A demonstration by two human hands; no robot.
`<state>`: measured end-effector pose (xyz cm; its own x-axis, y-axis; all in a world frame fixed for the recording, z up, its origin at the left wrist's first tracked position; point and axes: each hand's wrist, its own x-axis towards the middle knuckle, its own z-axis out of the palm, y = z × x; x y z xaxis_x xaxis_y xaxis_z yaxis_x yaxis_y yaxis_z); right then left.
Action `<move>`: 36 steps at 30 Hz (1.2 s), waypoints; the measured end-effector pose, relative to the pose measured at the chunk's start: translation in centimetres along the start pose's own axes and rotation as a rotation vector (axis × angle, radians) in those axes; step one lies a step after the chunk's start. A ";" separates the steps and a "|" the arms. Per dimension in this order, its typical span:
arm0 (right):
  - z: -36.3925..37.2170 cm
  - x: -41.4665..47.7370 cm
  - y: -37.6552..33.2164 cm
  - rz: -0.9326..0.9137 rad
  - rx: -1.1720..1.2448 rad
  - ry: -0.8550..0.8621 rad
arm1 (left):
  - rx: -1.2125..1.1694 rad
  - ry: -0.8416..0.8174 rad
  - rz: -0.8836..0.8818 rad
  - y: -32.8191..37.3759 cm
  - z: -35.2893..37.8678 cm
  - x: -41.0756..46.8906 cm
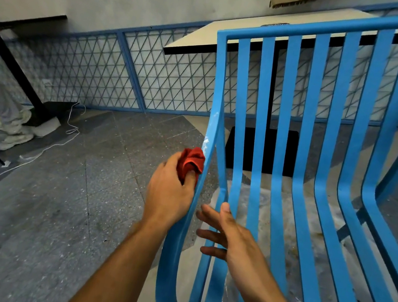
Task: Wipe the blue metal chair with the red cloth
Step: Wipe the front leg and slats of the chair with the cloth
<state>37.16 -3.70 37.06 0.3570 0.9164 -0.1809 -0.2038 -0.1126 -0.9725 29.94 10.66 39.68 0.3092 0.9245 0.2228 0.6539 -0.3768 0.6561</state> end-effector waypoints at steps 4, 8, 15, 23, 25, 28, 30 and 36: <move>0.5 0.0 0.0 0.008 -0.078 -0.036 | 0.204 -0.006 0.132 1.2 0.2 -0.5; 0.4 0.1 0.4 0.032 -0.097 -0.031 | 0.225 -0.066 0.237 1.8 0.5 -0.4; 0.1 -0.1 0.5 -0.002 -0.171 -0.053 | -0.173 0.034 0.055 1.4 -1.7 0.8; 0.1 0.4 1.3 -0.080 -0.373 -0.078 | 0.052 -0.063 0.196 0.8 -0.2 0.3; -0.1 0.4 1.3 -0.082 -0.373 -0.089 | -0.078 -0.110 0.152 1.0 -1.4 0.7; -0.2 0.2 1.3 -0.083 -0.376 -0.098 | -0.226 -0.027 0.037 0.6 -2.7 1.4; -0.2 0.3 1.6 -0.087 -0.366 -0.095 | -0.171 -0.016 0.026 0.5 -2.5 1.3; -0.3 0.5 1.9 -0.096 -0.357 -0.094 | 0.129 -0.041 0.230 0.9 0.1 -0.1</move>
<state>37.19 -3.55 35.06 0.2703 0.9587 -0.0885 0.1627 -0.1361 -0.9772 30.58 10.21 40.19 0.4860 0.8114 0.3248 0.6449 -0.5838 0.4932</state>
